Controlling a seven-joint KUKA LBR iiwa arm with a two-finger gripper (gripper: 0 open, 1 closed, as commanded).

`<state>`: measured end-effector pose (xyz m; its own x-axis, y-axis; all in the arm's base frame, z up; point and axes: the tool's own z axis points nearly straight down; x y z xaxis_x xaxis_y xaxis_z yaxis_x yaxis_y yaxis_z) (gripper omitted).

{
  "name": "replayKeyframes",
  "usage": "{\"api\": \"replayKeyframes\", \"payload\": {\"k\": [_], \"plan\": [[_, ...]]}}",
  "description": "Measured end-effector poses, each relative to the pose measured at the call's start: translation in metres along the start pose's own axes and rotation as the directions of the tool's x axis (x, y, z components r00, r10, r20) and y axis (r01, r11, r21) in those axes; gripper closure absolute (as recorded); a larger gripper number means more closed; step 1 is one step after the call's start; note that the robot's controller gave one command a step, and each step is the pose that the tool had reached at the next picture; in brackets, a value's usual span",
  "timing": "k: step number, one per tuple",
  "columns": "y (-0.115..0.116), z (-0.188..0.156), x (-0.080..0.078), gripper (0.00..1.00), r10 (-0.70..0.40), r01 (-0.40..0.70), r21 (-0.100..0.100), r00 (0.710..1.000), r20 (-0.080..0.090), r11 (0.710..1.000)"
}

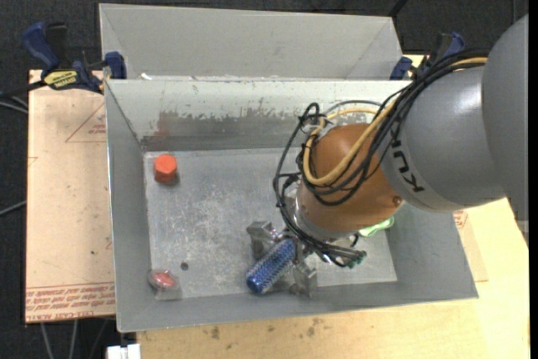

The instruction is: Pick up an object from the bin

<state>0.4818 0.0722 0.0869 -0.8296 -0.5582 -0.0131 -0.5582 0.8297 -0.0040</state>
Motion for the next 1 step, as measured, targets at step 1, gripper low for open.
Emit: {"api": "replayKeyframes", "payload": {"k": [1], "plan": [[0.0017, 0.0021, 0.0029, 1.0, 0.0, 0.0, -0.006, 1.0, -0.011, 1.0]]}}
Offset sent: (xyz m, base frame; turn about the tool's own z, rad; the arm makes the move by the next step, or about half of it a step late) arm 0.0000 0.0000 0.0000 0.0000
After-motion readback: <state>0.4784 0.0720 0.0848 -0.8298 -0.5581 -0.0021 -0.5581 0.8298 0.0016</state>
